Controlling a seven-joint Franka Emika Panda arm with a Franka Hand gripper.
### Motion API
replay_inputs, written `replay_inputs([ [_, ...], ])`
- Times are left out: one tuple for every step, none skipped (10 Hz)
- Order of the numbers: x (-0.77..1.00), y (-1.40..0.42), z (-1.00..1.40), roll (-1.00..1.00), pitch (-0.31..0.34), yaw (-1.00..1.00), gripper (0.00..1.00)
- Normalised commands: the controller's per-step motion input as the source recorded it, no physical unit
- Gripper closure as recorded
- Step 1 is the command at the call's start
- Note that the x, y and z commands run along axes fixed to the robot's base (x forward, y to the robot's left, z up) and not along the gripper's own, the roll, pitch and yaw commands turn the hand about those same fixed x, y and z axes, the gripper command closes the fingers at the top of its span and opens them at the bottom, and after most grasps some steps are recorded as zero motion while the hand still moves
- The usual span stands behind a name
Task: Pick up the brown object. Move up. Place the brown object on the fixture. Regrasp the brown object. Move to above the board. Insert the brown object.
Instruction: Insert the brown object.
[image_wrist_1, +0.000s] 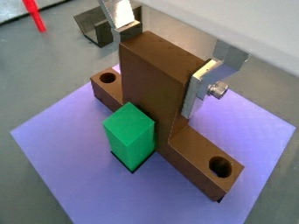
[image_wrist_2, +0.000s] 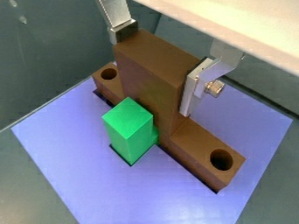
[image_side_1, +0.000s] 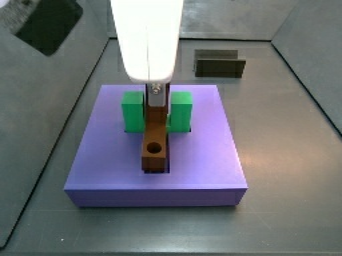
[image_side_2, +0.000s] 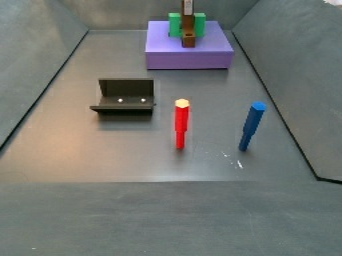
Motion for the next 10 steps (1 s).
replay_inputs([
  [0.0,0.0,-0.2,0.0,-0.104,0.15,1.0],
  [0.0,0.0,-0.21,0.0,-0.12,0.09,1.0],
  [0.1,0.0,-0.16,0.0,-0.101,0.03,1.0],
  [0.0,0.0,-0.29,0.04,-0.106,0.0,1.0],
  [-0.23,-0.12,-0.68,0.18,-0.203,0.0,1.0],
  [-0.31,-0.17,-0.8,0.19,-0.18,-0.03,1.0],
  [-0.31,-0.19,-0.82,0.17,-0.18,-0.03,1.0],
  [-0.09,-0.01,-0.46,0.1,-0.001,-0.01,1.0],
  [0.0,0.0,0.0,0.01,0.0,0.0,1.0],
  [0.0,0.0,0.0,0.0,0.0,0.0,1.0],
])
